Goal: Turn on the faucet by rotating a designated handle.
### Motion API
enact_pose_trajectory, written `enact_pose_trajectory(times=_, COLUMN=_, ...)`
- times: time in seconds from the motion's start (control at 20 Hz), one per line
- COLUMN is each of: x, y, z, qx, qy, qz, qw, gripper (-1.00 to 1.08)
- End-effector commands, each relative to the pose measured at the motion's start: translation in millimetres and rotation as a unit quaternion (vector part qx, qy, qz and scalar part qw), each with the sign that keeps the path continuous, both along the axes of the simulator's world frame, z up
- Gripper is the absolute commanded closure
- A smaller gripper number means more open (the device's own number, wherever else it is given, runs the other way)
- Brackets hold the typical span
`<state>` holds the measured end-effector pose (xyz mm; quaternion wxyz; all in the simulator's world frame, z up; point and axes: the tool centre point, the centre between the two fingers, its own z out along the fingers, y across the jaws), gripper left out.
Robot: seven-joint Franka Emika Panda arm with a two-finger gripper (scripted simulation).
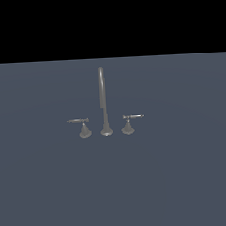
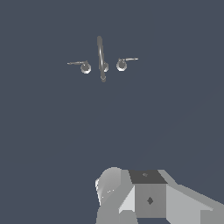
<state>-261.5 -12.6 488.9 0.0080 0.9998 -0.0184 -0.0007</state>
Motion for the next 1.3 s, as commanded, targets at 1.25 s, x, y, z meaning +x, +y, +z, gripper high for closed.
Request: enact_pose_trajectory(times=1.25, x=41.2, y=-2.5, z=-19.3, qx=0.044, qy=0.014, qz=-0.054, qw=0.9975, gripper=1.08)
